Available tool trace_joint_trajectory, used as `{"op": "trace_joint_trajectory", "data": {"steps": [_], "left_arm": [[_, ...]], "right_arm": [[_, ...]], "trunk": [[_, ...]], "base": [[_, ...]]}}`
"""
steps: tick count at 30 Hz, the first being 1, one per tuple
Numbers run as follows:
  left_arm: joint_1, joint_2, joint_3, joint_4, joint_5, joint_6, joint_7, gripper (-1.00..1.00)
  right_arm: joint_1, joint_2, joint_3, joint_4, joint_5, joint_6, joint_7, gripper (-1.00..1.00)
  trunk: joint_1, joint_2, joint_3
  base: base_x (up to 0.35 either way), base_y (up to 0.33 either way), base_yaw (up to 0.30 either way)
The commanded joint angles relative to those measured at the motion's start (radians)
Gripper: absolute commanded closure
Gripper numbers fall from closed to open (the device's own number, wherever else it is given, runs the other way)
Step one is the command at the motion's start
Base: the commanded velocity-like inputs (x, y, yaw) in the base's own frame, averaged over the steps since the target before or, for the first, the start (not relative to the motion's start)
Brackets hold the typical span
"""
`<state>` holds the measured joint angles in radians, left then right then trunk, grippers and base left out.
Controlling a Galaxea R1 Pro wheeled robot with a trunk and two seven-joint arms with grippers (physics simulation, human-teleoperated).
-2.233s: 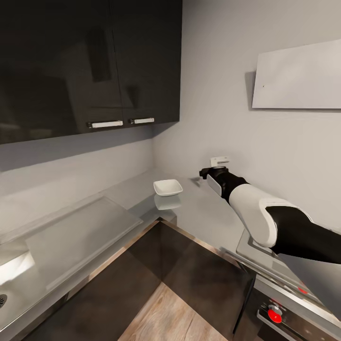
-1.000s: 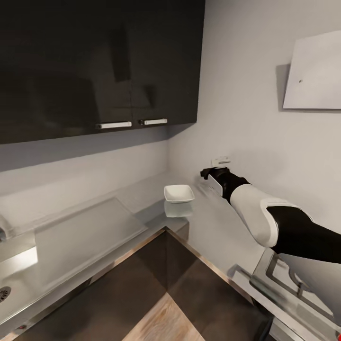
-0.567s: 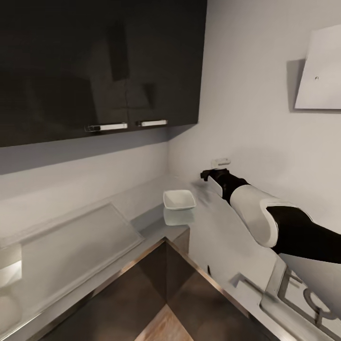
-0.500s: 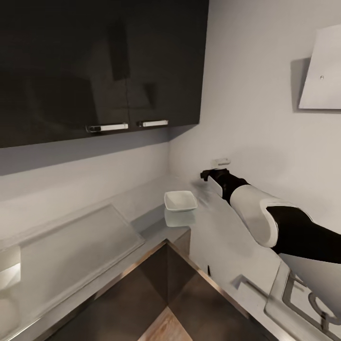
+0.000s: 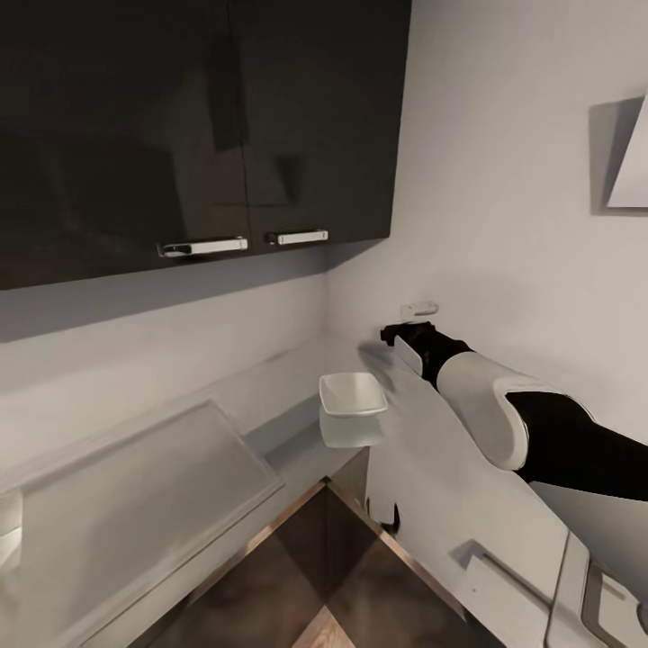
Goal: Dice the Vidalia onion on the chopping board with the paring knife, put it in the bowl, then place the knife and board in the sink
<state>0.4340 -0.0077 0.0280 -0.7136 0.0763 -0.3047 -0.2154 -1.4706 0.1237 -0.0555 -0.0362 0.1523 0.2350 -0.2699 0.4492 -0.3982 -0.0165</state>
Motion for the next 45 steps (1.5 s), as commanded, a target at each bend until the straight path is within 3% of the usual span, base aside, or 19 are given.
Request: {"op": "trace_joint_trajectory", "data": {"steps": [1, 19, 38, 45], "left_arm": [[0.0, -0.001, 0.003, 0.0, 0.008, 0.001, -0.009, -1.0], [0.0, -0.001, 0.004, 0.019, 0.008, 0.003, -0.009, -1.0], [0.0, -0.004, 0.003, 0.033, 0.007, 0.002, -0.009, -1.0], [0.0, -0.001, 0.001, 0.034, 0.007, 0.0, -0.011, -1.0]], "right_arm": [[0.0, 0.001, -0.006, -0.001, 0.01, 0.007, -0.002, -1.0], [0.006, 0.003, -0.006, 0.012, 0.01, 0.007, -0.001, -1.0], [0.029, -0.003, -0.009, 0.003, 0.012, 0.005, 0.049, -1.0], [0.03, -0.037, -0.008, 0.01, 0.011, -0.085, 0.052, -1.0]], "trunk": [[0.001, -0.002, -0.002], [0.001, -0.002, -0.003], [0.001, -0.002, -0.03], [0.001, -0.002, -0.031]], "base": [[0.103, 0.001, 0.0], [0.021, 0.0, 0.0], [0.0, 0.0, 0.0], [0.0, 0.0, 0.0]]}}
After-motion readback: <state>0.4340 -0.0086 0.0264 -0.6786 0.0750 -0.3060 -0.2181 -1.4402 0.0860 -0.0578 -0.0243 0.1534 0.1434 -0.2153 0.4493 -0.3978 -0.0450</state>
